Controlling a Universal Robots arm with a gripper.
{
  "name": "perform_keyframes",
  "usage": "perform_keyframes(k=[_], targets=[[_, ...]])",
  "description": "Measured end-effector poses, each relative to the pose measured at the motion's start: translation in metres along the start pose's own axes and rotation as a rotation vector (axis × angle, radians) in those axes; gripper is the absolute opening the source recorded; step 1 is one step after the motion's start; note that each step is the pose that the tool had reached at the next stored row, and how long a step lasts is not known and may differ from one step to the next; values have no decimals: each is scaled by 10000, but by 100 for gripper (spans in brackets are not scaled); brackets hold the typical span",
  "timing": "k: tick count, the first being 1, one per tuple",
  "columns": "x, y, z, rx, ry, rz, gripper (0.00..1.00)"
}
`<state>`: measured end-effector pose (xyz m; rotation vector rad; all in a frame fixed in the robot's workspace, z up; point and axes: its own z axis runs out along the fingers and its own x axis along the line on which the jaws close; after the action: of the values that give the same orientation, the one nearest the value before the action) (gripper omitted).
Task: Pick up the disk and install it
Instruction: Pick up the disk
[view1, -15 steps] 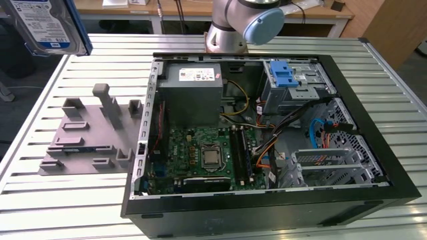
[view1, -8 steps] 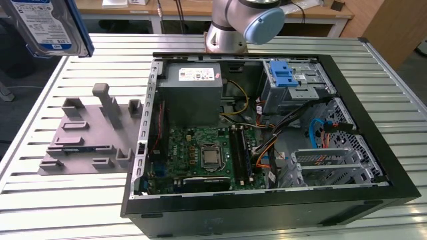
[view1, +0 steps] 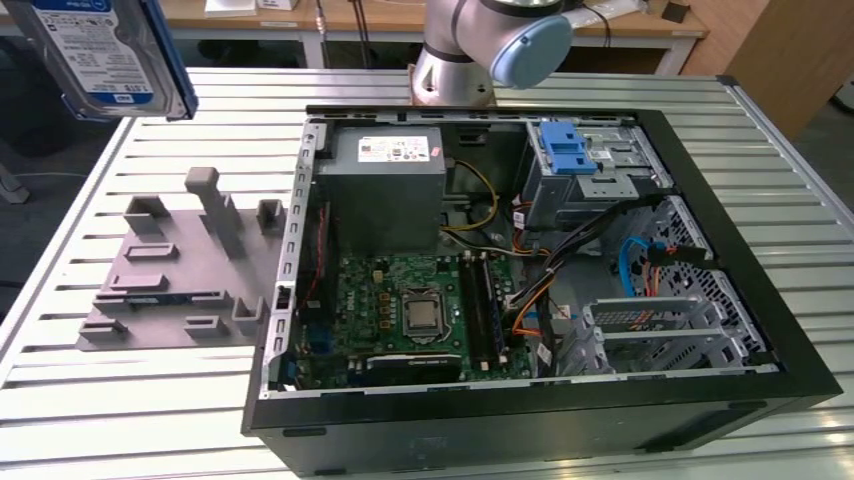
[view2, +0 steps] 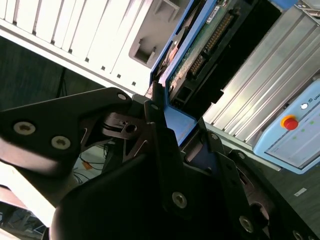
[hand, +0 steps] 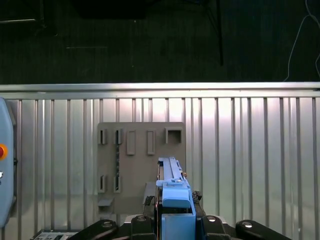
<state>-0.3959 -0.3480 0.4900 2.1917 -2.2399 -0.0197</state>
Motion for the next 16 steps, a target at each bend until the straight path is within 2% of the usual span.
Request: perform_keyframes(k=[7, 16], targets=[[21, -110, -2, -8, 0, -1, 36], [138, -168, -3, -10, 1, 0, 36]])
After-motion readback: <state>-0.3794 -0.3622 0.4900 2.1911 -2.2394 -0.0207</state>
